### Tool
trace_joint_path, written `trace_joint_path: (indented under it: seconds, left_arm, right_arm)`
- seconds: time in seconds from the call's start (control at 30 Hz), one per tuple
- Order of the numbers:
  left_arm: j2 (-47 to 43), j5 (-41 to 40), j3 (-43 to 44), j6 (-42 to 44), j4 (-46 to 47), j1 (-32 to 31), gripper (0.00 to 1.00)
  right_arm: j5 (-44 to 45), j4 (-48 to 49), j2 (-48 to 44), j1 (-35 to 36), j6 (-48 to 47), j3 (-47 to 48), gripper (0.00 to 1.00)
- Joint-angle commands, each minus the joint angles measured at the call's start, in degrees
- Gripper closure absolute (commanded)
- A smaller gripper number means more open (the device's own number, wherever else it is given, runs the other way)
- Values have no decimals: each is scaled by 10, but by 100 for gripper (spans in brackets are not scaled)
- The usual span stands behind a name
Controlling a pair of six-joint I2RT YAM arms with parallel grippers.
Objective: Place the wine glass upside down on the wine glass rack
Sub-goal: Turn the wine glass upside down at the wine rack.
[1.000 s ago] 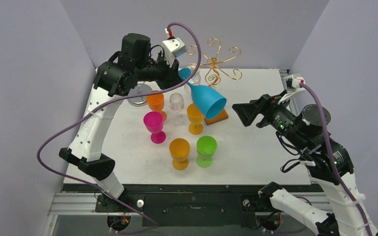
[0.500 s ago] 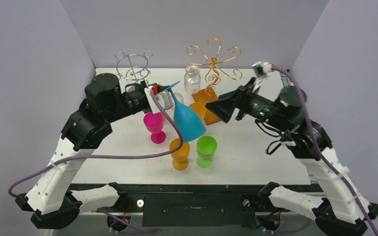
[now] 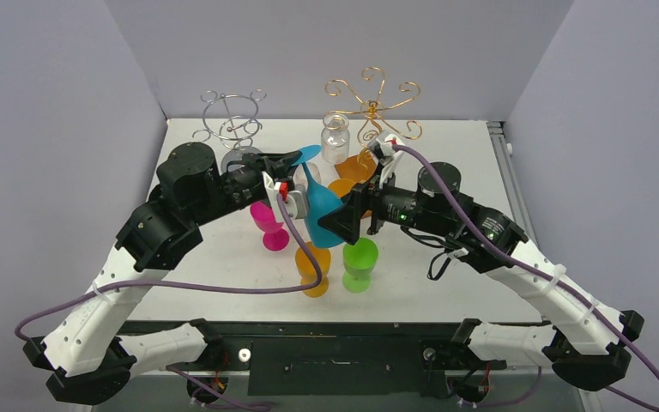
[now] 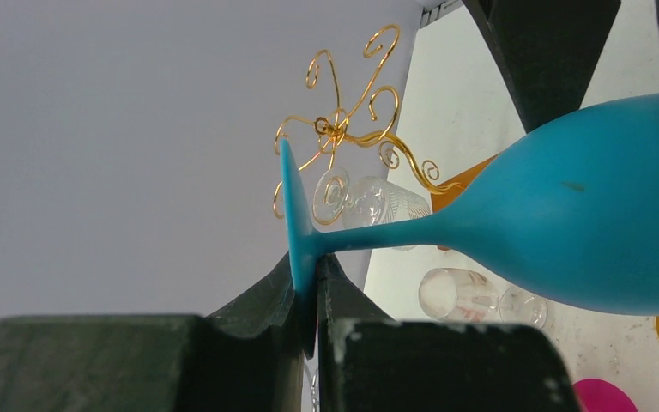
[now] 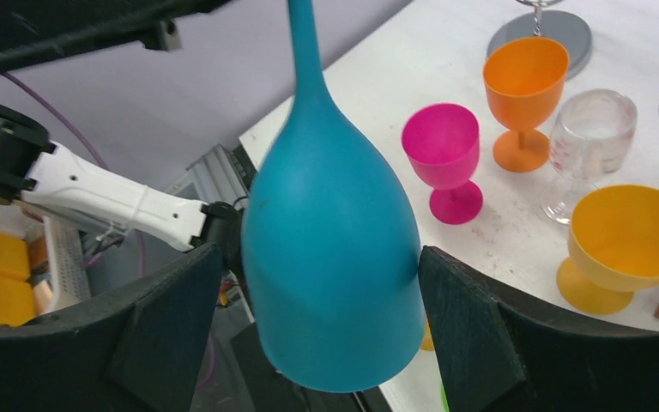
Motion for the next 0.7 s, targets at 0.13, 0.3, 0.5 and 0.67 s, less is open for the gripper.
trace_joint_path:
  seconds: [0.13, 0.3, 0.5, 0.67]
  left_arm:
    - [3, 7, 40, 8, 35, -2, 100]
    - [3, 16, 37, 7, 32, -4, 100]
    - [8, 15, 37, 2, 42, -15, 100]
    - [8, 12, 36, 1, 57, -26, 100]
  right_arm:
    - [60, 32, -11, 12, -65, -65, 20]
    - [63, 77, -26, 12, -59, -86, 20]
    - [7, 155, -33, 13, -39, -123, 19]
    - [-72, 218, -26, 14, -22, -147, 19]
